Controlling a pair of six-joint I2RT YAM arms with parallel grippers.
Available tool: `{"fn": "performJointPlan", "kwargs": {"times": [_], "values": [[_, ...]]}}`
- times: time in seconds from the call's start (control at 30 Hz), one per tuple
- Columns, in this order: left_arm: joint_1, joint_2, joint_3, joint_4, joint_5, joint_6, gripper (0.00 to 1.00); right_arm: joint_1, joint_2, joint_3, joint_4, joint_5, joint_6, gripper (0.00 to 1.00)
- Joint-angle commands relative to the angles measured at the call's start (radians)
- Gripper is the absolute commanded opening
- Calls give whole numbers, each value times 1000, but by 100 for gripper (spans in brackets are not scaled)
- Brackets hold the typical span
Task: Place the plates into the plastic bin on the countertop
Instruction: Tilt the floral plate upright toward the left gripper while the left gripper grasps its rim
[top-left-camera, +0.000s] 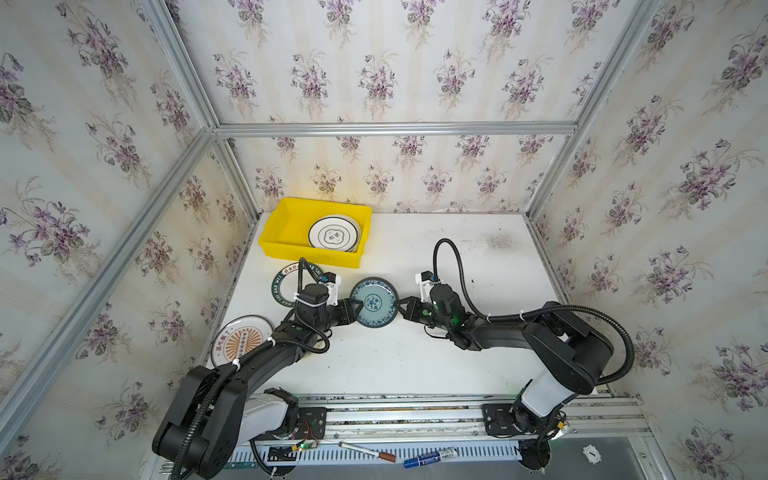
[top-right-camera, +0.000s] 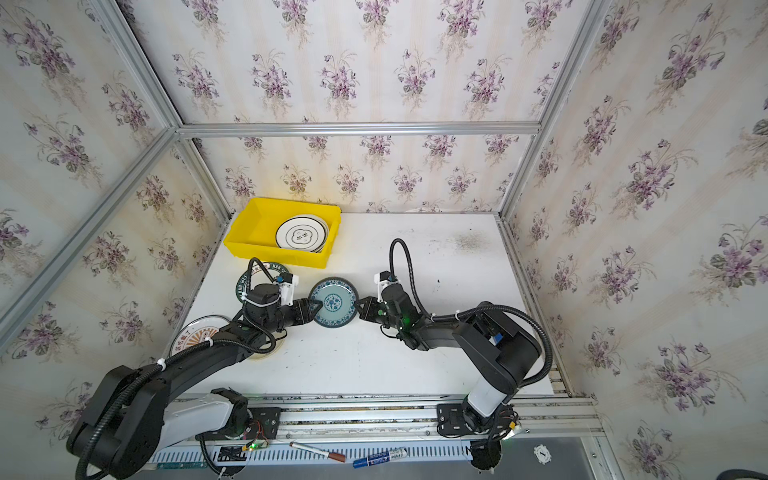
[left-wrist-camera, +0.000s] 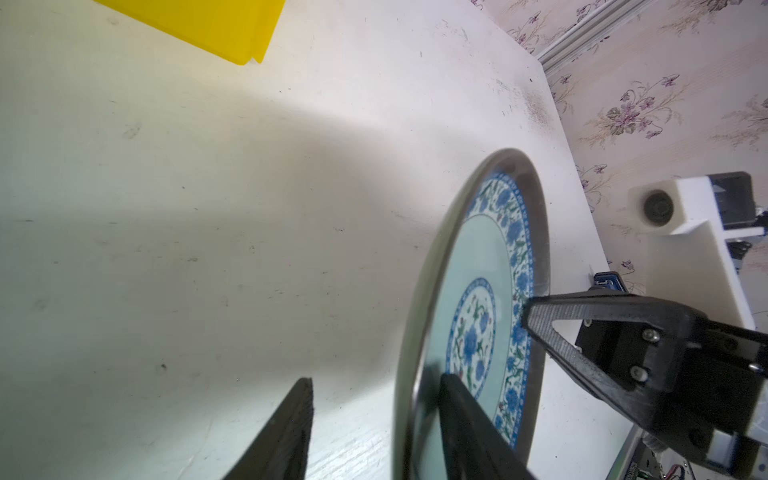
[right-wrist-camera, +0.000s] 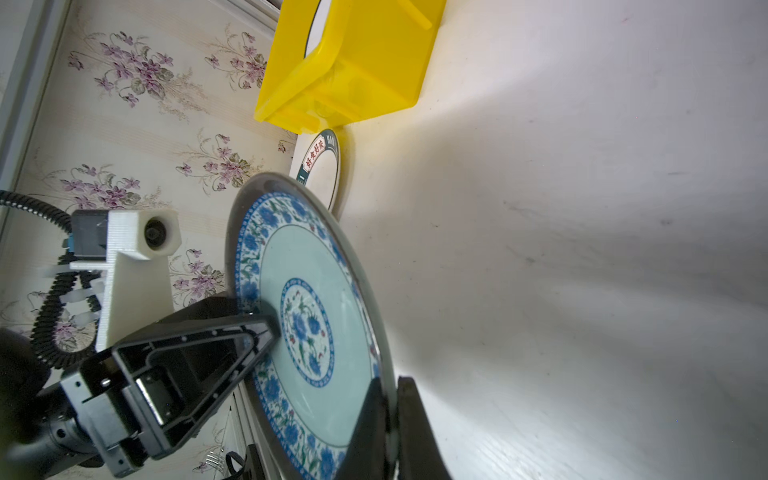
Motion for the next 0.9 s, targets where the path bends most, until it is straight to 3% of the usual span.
{"fn": "performJointPlan", "kwargs": {"times": [0.0,0.07,0.17,0.37,0.57,0.73,0.87], "values": [[1,7,4,23,13,2,39,5,-20,8,28,5,-22,0],[1,13,7,25,14,-1,27,5,-25,11,22,5,-25,0],[3,18,8,25,13,-2,23,8,-22,16,21,2,-27,0],[4,21,11,21,-8,9,4,11,7,40,21,-34,-27,0],[3,53,23,11,-20,24,0,19,9,53,28,-60,-21,0],[3,36,26,-9,-27,28,0,27,-23,71,-64,-55,-47,0],[2,-7,21,-19,-50,33,0,35,-26,96,-113,-55,-60,8]]}}
